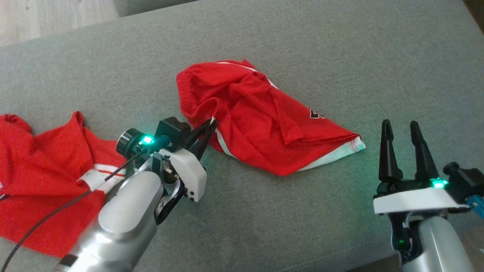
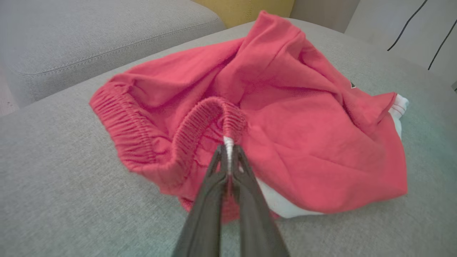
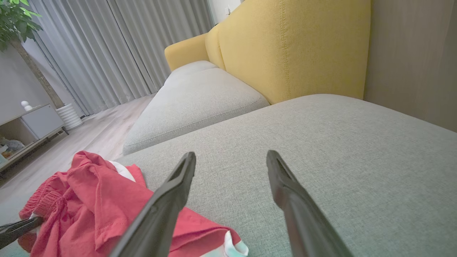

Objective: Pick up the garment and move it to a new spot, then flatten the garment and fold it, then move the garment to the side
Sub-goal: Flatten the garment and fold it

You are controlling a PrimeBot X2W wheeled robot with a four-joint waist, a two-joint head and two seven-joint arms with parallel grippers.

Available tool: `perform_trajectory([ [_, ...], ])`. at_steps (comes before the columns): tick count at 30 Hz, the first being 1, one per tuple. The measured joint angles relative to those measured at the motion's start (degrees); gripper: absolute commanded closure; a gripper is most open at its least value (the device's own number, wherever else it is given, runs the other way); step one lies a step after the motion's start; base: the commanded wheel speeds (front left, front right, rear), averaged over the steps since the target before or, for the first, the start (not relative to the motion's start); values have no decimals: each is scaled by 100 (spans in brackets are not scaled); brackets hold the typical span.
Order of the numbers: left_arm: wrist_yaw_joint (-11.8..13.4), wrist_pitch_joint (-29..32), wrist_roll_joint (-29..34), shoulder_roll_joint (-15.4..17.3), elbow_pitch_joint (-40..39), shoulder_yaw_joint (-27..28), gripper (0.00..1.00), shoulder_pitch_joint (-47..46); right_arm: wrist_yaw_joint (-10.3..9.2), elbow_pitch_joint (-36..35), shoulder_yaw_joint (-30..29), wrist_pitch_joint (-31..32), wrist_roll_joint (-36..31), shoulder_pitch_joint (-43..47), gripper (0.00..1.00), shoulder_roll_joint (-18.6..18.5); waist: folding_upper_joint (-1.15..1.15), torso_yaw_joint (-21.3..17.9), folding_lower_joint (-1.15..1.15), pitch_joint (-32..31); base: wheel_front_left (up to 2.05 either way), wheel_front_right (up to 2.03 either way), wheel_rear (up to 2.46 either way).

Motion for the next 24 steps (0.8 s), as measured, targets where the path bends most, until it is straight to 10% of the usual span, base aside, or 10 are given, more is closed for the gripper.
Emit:
perform_trajectory([
  [24, 413, -204, -149, 361, -1317, -69, 100, 550, 0, 1566, -367, 366, -634, -53, 0, 3, 0, 444, 0, -116, 0, 0, 0],
])
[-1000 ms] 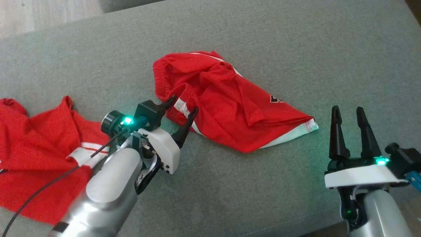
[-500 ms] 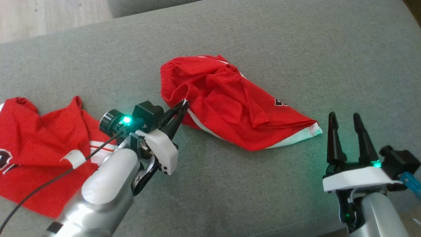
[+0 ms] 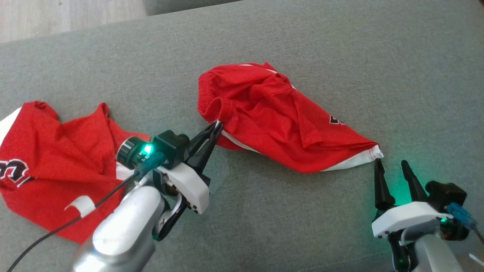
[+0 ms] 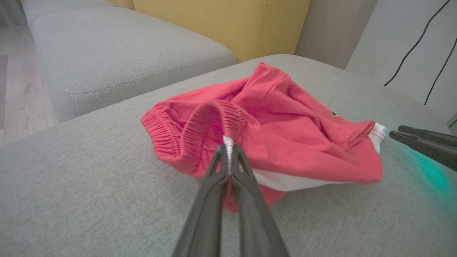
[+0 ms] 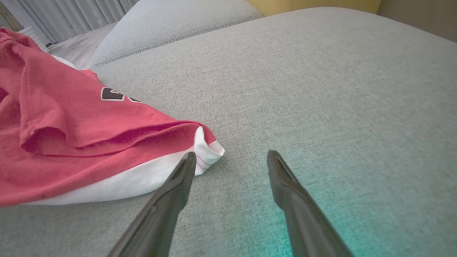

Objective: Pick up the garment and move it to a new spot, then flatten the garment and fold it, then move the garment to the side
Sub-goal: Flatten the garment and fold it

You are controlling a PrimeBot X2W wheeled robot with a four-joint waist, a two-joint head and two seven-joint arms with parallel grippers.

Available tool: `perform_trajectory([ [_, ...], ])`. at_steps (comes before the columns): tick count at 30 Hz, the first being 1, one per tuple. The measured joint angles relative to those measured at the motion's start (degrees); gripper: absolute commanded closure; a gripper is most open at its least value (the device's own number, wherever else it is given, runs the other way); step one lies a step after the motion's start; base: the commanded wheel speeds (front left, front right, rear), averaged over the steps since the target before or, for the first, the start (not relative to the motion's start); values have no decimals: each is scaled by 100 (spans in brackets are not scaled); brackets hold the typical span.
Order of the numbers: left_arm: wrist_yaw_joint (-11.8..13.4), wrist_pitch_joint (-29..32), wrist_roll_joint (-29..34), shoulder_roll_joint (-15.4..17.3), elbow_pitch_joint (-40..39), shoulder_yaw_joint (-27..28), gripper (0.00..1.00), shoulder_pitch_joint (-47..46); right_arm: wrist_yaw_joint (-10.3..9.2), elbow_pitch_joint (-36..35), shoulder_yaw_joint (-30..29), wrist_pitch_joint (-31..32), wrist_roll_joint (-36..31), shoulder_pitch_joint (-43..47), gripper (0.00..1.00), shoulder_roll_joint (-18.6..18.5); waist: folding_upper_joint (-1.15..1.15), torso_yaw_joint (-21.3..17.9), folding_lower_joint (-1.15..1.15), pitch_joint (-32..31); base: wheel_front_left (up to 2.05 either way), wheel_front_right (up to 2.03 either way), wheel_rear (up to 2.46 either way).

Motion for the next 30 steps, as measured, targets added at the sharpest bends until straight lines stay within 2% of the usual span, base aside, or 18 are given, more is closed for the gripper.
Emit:
perform_trajectory([
  [7, 138, 9, 0, 90, -257, -11, 100, 127, 0, 321, -37, -11, 5, -256, 0, 0, 0, 50, 0, -16, 0, 0, 0],
  [20, 200, 62, -1, 149, -477, -69, 100, 172, 0, 802, 196, -13, 62, -502, 0, -1, 0, 134, 0, -13, 0, 0, 0],
  [21, 202, 62, -1, 151, -479, -79, 100, 172, 0, 840, 200, -22, 64, -530, 10, -1, 0, 138, 0, -17, 0, 0, 0],
  [23, 203, 62, -1, 153, -482, -96, 100, 173, 0, 889, 212, -38, 109, -570, 89, -1, 0, 146, 0, -25, 0, 0, 0],
  [24, 213, 62, -2, 155, -482, -101, 100, 173, 0, 920, 220, -40, 114, -583, 100, -1, 0, 148, 0, -32, 0, 0, 0],
  [30, 246, 111, -59, 224, -457, -107, 100, 239, 0, 915, 292, -75, 286, -594, 100, -1, 0, 121, 0, -128, 0, 0, 0],
])
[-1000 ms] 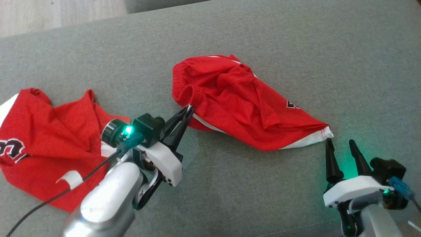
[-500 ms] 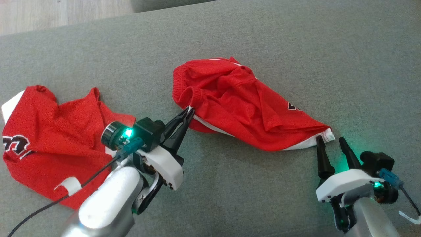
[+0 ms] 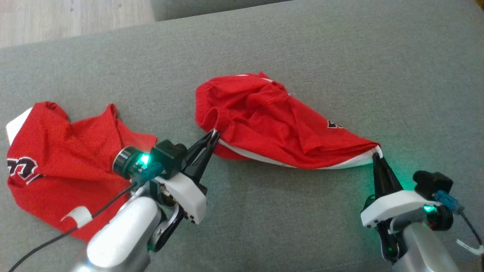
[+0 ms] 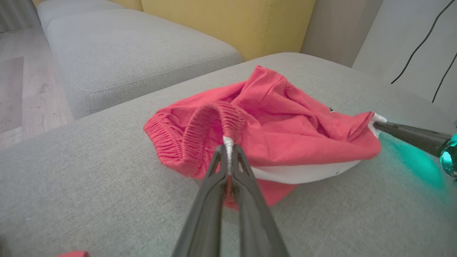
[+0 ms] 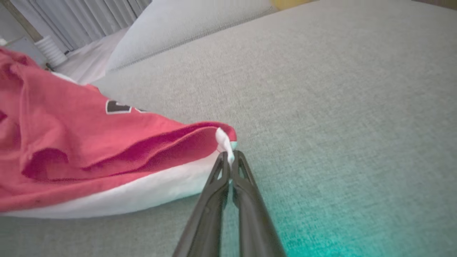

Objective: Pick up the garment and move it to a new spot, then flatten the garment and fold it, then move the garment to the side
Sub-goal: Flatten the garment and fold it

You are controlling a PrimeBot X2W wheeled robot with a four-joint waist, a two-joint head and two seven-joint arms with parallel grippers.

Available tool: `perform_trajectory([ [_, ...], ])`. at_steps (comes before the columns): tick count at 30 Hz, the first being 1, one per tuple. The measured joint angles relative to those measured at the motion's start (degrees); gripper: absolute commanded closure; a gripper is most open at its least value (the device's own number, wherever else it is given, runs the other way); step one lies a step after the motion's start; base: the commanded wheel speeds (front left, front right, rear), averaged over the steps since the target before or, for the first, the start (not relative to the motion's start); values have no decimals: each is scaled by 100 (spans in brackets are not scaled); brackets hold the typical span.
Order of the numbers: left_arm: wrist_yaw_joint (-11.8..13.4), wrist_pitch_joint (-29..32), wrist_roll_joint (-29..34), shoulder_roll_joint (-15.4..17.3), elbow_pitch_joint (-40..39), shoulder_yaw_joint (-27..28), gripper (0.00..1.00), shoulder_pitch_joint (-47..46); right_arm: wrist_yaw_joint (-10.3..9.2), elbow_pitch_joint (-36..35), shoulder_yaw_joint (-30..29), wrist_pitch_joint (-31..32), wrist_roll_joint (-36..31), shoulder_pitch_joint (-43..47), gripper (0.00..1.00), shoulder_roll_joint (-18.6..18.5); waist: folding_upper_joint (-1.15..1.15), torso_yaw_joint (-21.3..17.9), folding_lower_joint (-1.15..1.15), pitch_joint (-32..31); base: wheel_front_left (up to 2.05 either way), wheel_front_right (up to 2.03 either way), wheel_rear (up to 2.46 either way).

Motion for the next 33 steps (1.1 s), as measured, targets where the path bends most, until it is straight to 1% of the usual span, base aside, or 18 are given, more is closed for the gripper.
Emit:
perform_trajectory([
  [2, 0, 46, -1, 51, 7, -1, 100, 51, 0, -104, 53, -14, 179, 0, 100, 0, 0, -24, 0, -45, 0, 0, 0],
  [3, 0, 71, -1, 121, 4, 1, 100, 49, 0, -254, 118, 0, 386, -5, 100, 0, 0, -51, 0, -101, 0, 0, 0],
  [5, -5, 174, -9, 208, -27, 5, 100, 33, 0, -478, 171, 96, 592, -7, 100, 0, 0, -75, 0, -165, 0, 0, 0],
  [9, -163, 453, -69, 414, -110, 21, 100, -166, 0, -973, 290, 459, 1168, -51, 100, -2, 0, -91, 0, -291, 0, 0, 0],
  [13, -370, 861, -254, 577, -168, 152, 100, -828, 0, -1486, 408, 965, 1421, -299, 100, -2, 0, -92, 0, -420, 0, 0, 0],
  [16, -483, 1103, -345, 669, -118, 215, 100, -1428, 0, -1774, 375, 1321, 1517, -703, 100, -5, 0, -109, 0, -529, 0, 0, 0],
  [18, -516, 1218, -383, 710, 29, 257, 100, -1814, 0, -1872, 341, 1541, 1517, -1043, 100, -7, 0, -134, 0, -603, 0, 0, 0],
  [21, -571, 1312, -570, 704, 324, 330, 100, -2296, 0, -1907, 301, 1856, 1578, -1606, 100, -12, 0, -183, 0, -735, 0, 0, 0],
  [22, -611, 1310, -615, 697, 434, 344, 100, -2441, 0, -1906, 268, 1915, 1636, -1790, 100, -12, 0, -200, 0, -783, 0, 0, 0],
  [24, -610, 1272, -709, 641, 678, 442, 100, -2713, 0, -1876, 149, 1980, 1692, -2164, 100, -13, 0, -228, 0, -885, 0, 0, 0],
  [26, -595, 1062, -797, 519, 914, 650, 100, -2949, 0, -1796, -20, 2011, 1783, -2530, 100, -19, 0, -250, 0, -991, 0, 0, 0],
  [28, -475, 760, -850, 369, 1081, 850, 100, -3150, 0, -1656, -134, 2134, 1828, -2820, 100, -42, 0, -262, 0, -1098, 0, 0, 0],
  [29, -423, 631, -848, 307, 1131, 900, 100, -3220, 1, -1568, -171, 2219, 1733, -2897, 100, -49, 0, -263, 0, -1145, 0, 0, 0],
  [31, -410, 469, -834, 225, 1163, 871, 100, -3253, 0, -1421, -238, 2364, 1310, -2891, 100, -51, 0, -261, -1, -1211, 0, 0, 0],
  [33, -424, 383, -831, 178, 1191, 779, 100, -3158, 0, -1360, -326, 2364, 1310, -2796, 100, -52, 0, -231, 0, -1229, 0, 0, 0],
])
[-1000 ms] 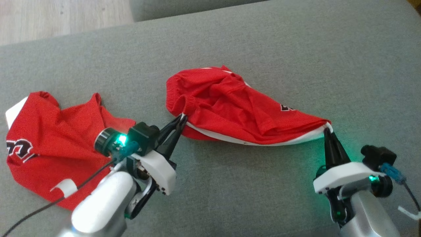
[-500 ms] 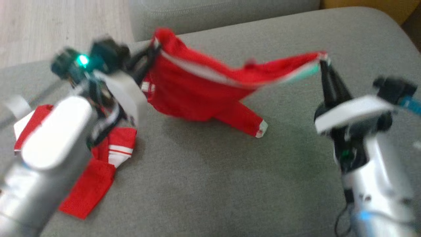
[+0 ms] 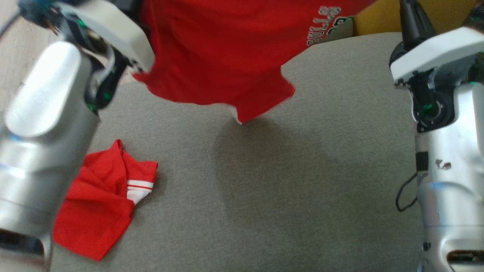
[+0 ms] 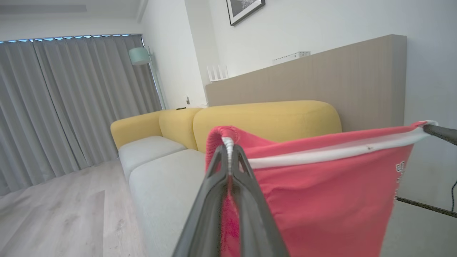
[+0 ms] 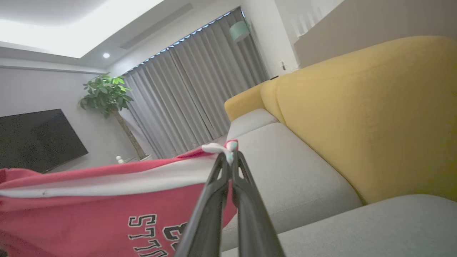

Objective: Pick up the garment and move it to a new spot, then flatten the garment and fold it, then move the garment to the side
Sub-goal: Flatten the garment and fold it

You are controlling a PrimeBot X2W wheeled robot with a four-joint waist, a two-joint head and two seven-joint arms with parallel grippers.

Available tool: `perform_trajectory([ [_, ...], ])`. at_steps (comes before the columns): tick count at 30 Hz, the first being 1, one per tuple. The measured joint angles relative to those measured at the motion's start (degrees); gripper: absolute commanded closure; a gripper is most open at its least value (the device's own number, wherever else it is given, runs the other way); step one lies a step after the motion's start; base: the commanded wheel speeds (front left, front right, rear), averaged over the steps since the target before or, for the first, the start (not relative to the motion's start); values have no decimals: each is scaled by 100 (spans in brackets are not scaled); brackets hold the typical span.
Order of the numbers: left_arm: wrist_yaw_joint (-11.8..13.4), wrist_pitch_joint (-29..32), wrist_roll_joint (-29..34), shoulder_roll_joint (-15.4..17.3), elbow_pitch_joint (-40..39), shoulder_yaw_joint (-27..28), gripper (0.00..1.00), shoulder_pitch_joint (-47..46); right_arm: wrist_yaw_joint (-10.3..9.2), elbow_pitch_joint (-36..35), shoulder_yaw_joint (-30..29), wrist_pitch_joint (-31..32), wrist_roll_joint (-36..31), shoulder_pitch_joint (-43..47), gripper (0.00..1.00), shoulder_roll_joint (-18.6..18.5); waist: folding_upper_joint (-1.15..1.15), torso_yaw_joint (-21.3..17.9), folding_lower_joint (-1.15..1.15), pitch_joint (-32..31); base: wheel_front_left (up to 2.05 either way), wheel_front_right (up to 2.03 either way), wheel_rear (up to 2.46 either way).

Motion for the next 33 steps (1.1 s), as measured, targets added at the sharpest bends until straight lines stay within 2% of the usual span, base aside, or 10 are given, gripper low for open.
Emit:
perform_trajectory([
  [6, -32, -90, -19, -34, 5, -109, 100, 577, 0, -142, 16, -179, 214, 246, 100, -3, 0, 97, 1, -48, 0, 0, 0],
  [12, 32, -142, -104, -9, -163, -71, 100, 623, 0, -427, 83, -322, 469, 276, 100, -7, 0, 169, 0, -78, 0, 0, 0],
  [21, 430, -447, -216, -26, -410, 144, 100, 806, 1, -514, 26, -584, 597, 283, 100, 2, 0, 239, 1, 95, 0, 0, 0],
  [26, 471, -385, -225, -34, -466, 176, 100, 764, 0, -322, 33, -597, 686, 220, 100, 2, 0, 233, 1, 403, 0, 0, 0],
  [31, 457, -265, -236, -42, -116, 241, 100, 226, 0, 190, 99, -617, 557, -607, 100, 1, 0, 174, 1, 863, 0, 0, 0],
  [33, 339, -230, -234, -38, 148, 291, 100, -199, 1, 537, 120, -701, 427, -1218, 100, 3, 0, 131, 2, 1079, 0, 0, 0],
])
